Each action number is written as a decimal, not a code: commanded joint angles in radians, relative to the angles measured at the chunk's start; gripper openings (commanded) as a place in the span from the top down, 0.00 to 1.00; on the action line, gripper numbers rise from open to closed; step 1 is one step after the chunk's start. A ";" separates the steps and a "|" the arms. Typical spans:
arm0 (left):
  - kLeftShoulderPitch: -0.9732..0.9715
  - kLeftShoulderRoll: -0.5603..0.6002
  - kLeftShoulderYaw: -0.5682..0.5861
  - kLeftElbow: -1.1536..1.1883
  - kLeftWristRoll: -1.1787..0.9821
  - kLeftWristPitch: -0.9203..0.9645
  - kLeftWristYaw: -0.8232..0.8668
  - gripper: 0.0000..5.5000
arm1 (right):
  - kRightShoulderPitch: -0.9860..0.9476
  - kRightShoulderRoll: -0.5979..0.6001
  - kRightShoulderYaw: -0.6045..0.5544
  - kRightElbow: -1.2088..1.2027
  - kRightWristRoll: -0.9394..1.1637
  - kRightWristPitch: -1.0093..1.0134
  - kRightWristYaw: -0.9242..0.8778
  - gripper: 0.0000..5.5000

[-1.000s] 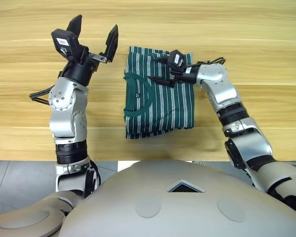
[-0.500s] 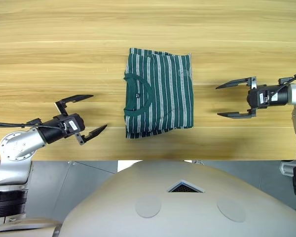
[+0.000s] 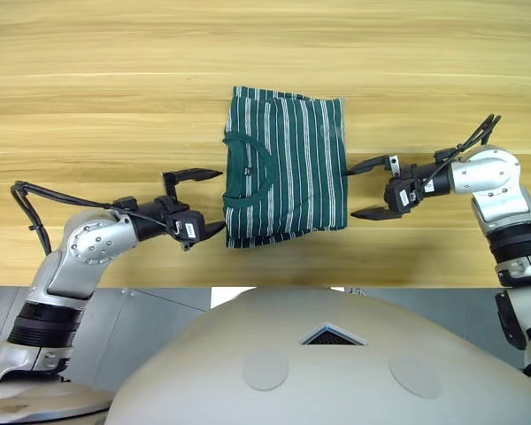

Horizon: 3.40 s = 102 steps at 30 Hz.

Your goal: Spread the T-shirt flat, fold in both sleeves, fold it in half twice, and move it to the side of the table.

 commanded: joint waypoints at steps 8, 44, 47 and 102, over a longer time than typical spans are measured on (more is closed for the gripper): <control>-0.006 0.047 -0.119 0.038 0.072 -0.033 -0.014 0.38 | 0.029 0.005 0.073 -0.109 -0.046 0.044 -0.107 0.39; 0.002 0.091 -0.042 -0.163 -0.549 0.102 -0.122 1.00 | 0.083 -0.078 0.026 -0.320 0.384 0.395 0.104 0.97; -0.148 0.039 -0.100 0.008 -0.579 0.210 -0.220 1.00 | 0.007 -0.065 0.003 -0.260 0.472 0.507 0.192 0.97; -0.500 -0.346 0.397 0.449 -0.807 0.935 -0.278 0.26 | -0.065 0.311 -0.134 -0.132 0.379 0.644 0.109 0.07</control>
